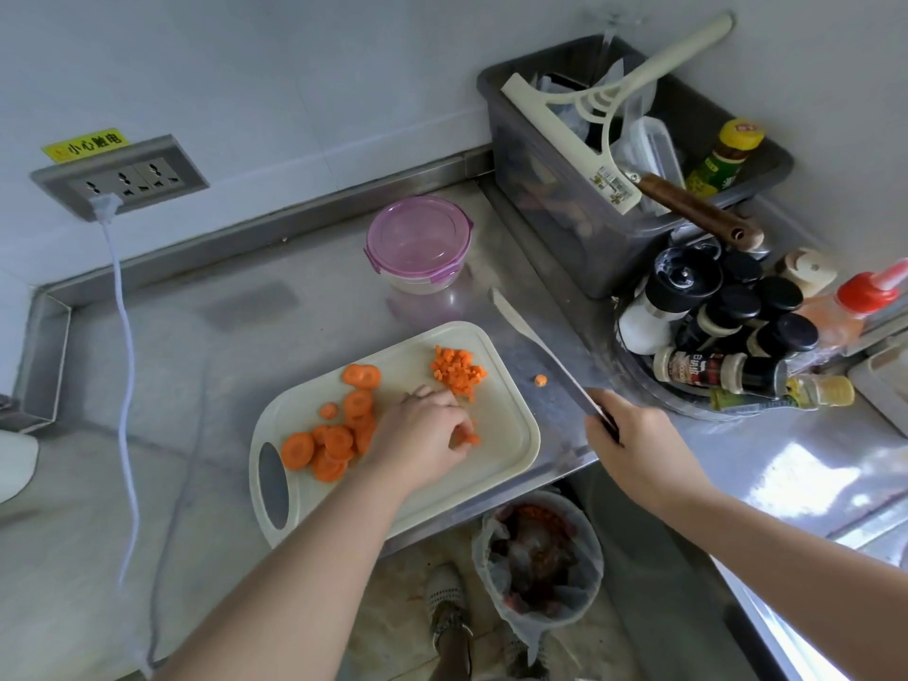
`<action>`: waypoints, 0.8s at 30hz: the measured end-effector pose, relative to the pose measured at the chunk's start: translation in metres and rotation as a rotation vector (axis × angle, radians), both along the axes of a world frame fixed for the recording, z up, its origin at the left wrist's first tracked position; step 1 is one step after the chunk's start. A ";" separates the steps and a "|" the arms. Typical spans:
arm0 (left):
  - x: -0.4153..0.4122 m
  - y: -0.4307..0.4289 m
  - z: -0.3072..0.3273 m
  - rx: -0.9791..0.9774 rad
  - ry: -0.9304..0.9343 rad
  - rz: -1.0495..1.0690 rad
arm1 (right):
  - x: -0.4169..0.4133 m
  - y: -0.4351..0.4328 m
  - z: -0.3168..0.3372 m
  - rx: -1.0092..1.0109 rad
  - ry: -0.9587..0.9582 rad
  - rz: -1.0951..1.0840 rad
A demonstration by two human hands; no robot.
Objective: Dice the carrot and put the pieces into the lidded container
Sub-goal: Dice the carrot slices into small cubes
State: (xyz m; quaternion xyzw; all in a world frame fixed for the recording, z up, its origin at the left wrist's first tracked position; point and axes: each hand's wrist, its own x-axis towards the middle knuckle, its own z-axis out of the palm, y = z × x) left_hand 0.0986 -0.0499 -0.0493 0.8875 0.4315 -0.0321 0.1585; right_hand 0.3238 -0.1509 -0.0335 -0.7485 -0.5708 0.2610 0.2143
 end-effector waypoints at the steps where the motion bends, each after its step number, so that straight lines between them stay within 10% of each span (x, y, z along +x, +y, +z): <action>1: 0.000 -0.002 -0.002 0.001 0.012 0.002 | -0.001 0.002 0.001 -0.007 0.018 -0.010; 24: 0.014 -0.009 -0.001 0.094 0.118 0.198 | -0.019 0.008 0.007 -0.061 0.087 0.042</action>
